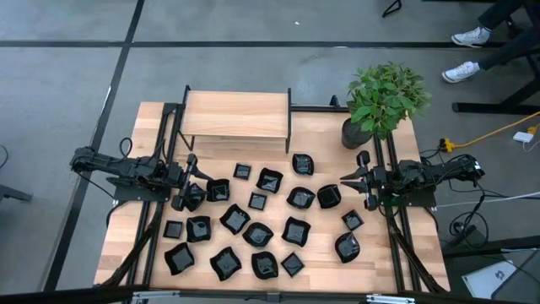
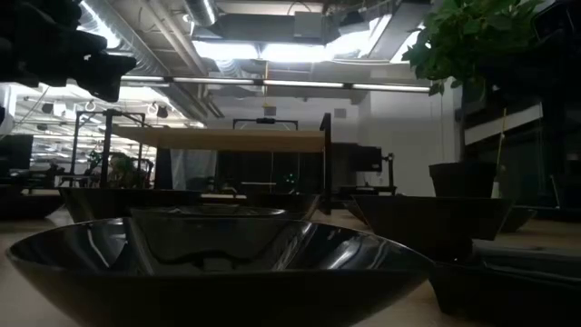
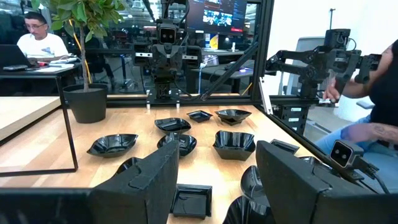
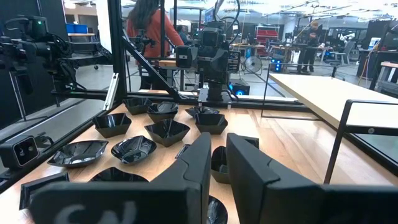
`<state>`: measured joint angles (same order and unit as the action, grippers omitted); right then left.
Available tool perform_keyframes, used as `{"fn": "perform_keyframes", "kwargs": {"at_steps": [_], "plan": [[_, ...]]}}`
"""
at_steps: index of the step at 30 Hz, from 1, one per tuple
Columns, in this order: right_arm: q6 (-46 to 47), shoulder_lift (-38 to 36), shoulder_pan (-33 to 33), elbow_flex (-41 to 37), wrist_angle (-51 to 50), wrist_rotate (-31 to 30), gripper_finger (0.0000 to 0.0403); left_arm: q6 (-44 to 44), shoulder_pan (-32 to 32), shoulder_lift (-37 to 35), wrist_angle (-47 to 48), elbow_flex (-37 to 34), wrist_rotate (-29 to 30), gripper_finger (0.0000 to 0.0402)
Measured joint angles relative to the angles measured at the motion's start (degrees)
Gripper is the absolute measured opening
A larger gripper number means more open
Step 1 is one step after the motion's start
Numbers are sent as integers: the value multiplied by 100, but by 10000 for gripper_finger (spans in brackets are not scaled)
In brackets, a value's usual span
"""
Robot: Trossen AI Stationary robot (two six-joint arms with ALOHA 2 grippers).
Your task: Pick & Place Mini shaped plates
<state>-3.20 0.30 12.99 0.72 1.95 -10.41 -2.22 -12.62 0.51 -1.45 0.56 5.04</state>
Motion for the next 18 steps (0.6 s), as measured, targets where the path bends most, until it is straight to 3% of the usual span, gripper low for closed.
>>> {"fn": "perform_keyframes", "kwargs": {"at_steps": [18], "plan": [[10, -1, -1, -1, 31, -2, 52, -1, 0, 0, 0, 1, 0, 207]]}}
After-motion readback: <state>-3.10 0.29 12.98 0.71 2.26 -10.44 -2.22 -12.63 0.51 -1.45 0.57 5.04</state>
